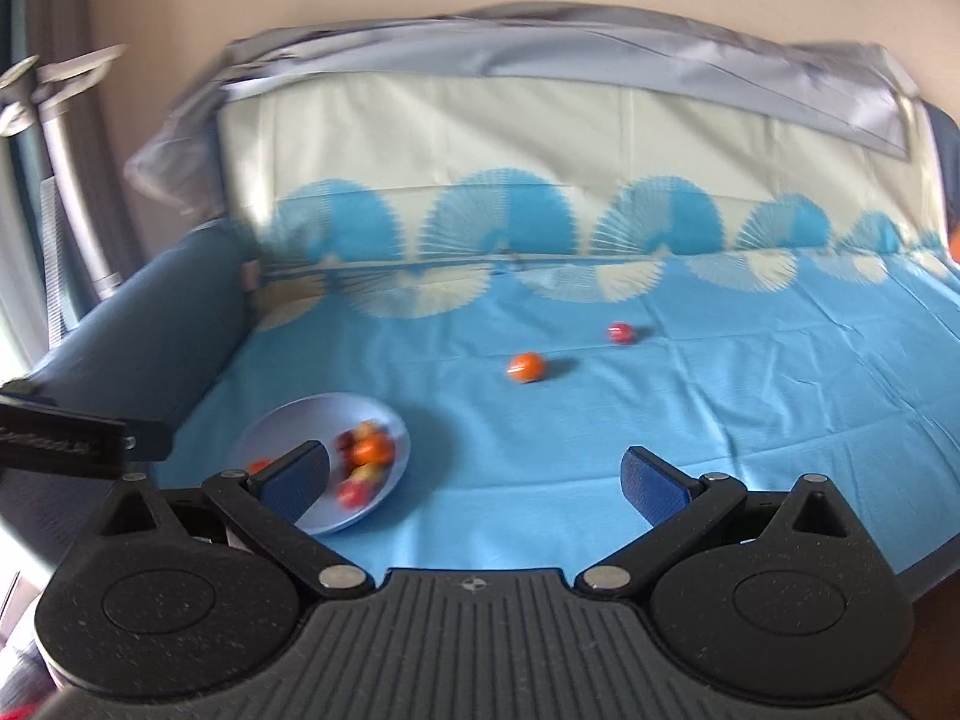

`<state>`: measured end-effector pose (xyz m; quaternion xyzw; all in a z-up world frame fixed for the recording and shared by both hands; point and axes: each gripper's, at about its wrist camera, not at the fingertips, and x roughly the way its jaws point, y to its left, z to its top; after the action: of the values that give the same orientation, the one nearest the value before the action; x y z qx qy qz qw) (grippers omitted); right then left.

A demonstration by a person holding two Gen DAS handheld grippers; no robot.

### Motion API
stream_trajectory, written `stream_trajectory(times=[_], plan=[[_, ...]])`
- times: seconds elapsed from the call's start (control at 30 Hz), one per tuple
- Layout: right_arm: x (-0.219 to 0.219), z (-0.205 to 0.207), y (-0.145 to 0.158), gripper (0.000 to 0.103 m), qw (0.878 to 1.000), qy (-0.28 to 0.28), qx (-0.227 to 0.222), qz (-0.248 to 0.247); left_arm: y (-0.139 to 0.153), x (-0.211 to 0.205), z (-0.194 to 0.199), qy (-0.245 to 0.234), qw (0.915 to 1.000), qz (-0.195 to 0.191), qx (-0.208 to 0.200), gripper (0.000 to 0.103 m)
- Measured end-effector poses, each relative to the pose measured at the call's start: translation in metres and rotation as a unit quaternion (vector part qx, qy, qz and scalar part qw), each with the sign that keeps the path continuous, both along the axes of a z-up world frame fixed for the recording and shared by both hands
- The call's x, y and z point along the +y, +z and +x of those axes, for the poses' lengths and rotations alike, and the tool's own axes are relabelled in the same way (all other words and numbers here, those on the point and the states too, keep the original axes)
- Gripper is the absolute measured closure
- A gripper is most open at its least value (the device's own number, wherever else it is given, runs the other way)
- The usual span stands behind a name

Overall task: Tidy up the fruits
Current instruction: 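Grasp the mandarin with the left tool while the right tool grasps the wrapped red fruit, then carry the mandarin and wrapped red fruit over the blue plate with both tools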

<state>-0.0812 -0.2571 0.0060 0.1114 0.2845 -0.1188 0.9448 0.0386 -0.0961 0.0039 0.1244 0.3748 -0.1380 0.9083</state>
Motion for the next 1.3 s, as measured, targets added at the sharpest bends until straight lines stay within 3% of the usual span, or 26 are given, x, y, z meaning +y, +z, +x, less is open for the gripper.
stream_trajectory(times=[0.3, 0.47, 0.6, 0.7, 0.77, 0.8, 0.9, 0.93, 0.97, 1.0, 1.03, 1.07, 1.1, 1.2, 1.3], plan=[[-0.129, 0.116, -0.062, 0.001, 0.997, -0.063, 0.025, -0.027, -0.074, -0.131, 0.143, -0.071, 0.9941, -0.040, 0.072, 0.000], [-0.199, 0.213, -0.130, 0.001, 0.997, -0.055, 0.049, -0.028, -0.136, -0.199, 0.206, -0.084, 0.9929, -0.019, 0.082, 0.000], [-0.239, 0.286, -0.188, 0.001, 0.996, -0.043, 0.076, -0.024, -0.181, -0.233, 0.247, -0.094, 0.9874, -0.023, 0.125, 0.000], [-0.255, 0.324, -0.219, 0.001, 0.994, -0.029, 0.104, -0.002, -0.210, -0.247, 0.267, -0.101, 0.9843, -0.010, 0.144, 0.000], [-0.250, 0.329, -0.228, 0.001, 0.997, -0.025, 0.068, -0.036, -0.225, -0.253, 0.273, -0.101, 0.9840, 0.013, 0.146, 0.000], [-0.247, 0.331, -0.232, 0.001, 0.997, -0.017, 0.061, -0.049, -0.224, -0.255, 0.269, -0.103, 0.9868, 0.013, 0.124, 0.000], [-0.248, 0.334, -0.234, 0.001, 0.998, -0.015, 0.049, -0.048, -0.223, -0.261, 0.264, -0.125, 0.9858, 0.027, 0.109, 0.000], [-0.248, 0.336, -0.234, 0.001, 0.997, -0.013, 0.050, -0.050, -0.221, -0.261, 0.264, -0.123, 0.9864, 0.021, 0.107, 0.005], [-0.247, 0.337, -0.234, 0.002, 0.997, -0.009, 0.050, -0.054, -0.217, -0.258, 0.262, -0.119, 0.9876, 0.008, 0.102, 0.018], [-0.246, 0.338, -0.233, 0.008, 0.997, 0.000, 0.049, -0.057, -0.212, -0.255, 0.260, -0.121, 0.9875, -0.009, 0.100, 0.055], [-0.245, 0.334, -0.230, 0.033, 0.997, 0.016, 0.039, -0.057, -0.206, -0.255, 0.259, -0.127, 0.9860, -0.017, 0.107, 0.063], [-0.242, 0.331, -0.226, 0.068, 0.997, 0.029, 0.032, -0.059, -0.200, -0.253, 0.257, -0.128, 0.9853, -0.028, 0.109, 0.063], [-0.240, 0.330, -0.222, 0.072, 0.997, 0.036, 0.035, -0.061, -0.195, -0.249, 0.253, -0.132, 0.9850, -0.042, 0.103, 0.063], [-0.234, 0.325, -0.210, 0.072, 0.997, 0.023, 0.053, -0.052, -0.176, -0.241, 0.237, -0.138, 0.9863, -0.035, 0.083, 0.063], [-0.223, 0.297, -0.184, 0.072, 0.999, 0.004, 0.031, -0.041, -0.147, -0.215, 0.210, -0.128, 0.9869, -0.060, 0.079, 0.063]])
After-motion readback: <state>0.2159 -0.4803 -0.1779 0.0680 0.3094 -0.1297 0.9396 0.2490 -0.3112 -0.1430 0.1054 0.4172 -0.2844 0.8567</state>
